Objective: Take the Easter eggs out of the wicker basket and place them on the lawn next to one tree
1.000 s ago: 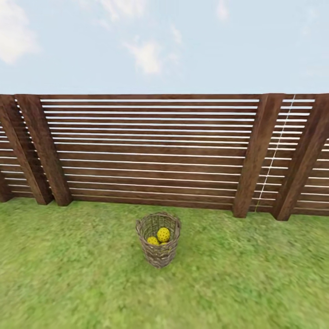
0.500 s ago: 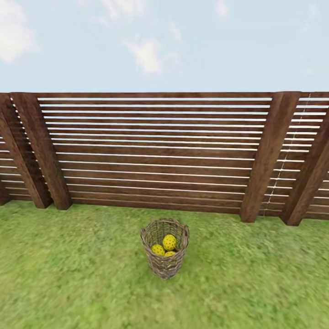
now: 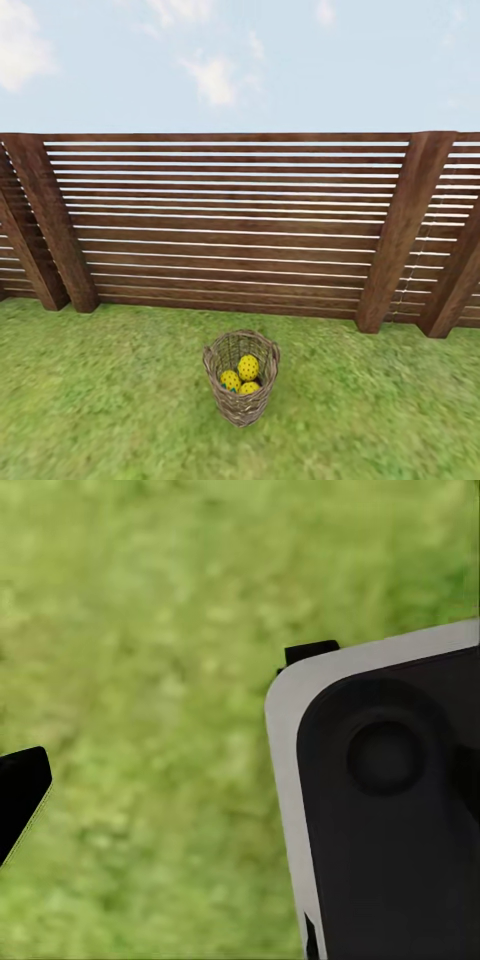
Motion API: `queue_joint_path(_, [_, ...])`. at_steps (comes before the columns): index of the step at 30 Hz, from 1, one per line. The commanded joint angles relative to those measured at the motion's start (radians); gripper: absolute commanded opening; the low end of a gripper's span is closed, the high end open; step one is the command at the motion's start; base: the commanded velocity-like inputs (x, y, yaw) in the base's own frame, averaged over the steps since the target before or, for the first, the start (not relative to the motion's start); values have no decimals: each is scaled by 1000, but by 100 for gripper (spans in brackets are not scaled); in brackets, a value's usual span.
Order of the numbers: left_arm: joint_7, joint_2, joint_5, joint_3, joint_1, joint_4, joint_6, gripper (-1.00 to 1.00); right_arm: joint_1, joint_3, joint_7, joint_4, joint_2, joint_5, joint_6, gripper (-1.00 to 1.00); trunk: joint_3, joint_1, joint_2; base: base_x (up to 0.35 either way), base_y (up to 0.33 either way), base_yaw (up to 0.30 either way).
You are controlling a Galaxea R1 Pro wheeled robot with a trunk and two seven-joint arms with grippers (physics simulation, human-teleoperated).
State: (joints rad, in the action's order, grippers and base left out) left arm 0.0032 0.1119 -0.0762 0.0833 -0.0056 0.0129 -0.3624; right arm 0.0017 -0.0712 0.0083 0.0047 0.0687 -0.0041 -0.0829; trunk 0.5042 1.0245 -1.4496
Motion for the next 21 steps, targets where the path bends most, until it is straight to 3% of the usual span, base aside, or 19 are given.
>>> queue_joint_path(1, [1, 0, -2, 7, -1, -1, -3, 100, 0, -7, 1, 0, 0, 0, -5, 100, 1, 0, 0, 260, 6, 0])
queue_joint_path(21, [1, 1, -2, 7, -1, -1, -4, 100, 0, -6, 1, -2, 4, -1, -5, 100, 1, 0, 0, 264, 108, 0])
